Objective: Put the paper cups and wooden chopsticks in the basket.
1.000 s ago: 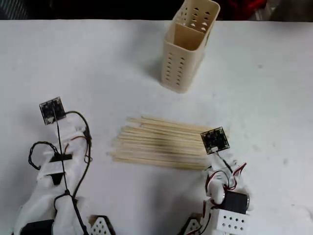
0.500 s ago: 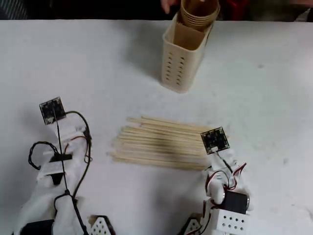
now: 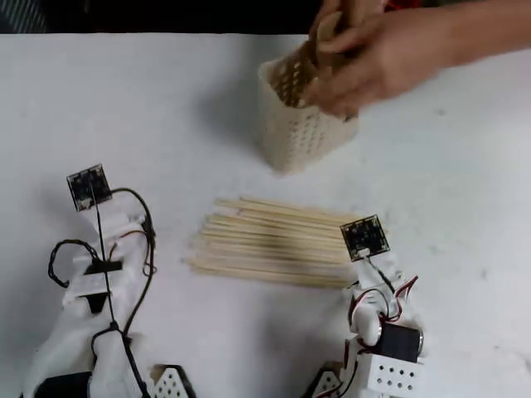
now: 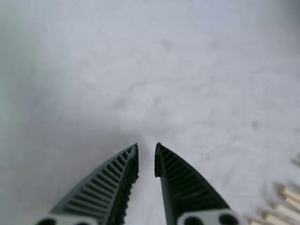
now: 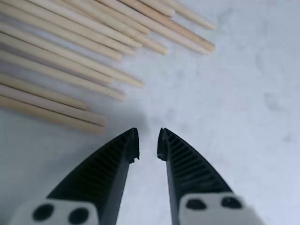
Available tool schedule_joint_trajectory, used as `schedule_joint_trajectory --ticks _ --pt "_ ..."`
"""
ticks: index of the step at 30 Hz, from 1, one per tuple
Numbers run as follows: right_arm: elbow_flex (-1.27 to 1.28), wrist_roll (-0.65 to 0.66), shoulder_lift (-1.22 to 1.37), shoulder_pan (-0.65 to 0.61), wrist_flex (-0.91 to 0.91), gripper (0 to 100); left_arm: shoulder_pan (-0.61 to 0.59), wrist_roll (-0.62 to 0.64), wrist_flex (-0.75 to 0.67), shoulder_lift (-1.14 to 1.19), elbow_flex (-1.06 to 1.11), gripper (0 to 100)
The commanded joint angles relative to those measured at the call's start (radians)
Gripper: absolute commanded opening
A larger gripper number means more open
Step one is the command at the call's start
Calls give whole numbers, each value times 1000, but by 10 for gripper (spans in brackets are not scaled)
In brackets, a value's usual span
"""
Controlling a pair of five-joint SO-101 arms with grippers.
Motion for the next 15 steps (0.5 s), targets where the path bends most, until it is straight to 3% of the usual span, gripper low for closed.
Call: schedule_joint_trajectory --ticks 1,15 --pt "8 9 -7 1 5 84 -12 14 2 -33 -41 83" --pt "8 9 -7 1 5 84 -12 14 2 -33 -41 83"
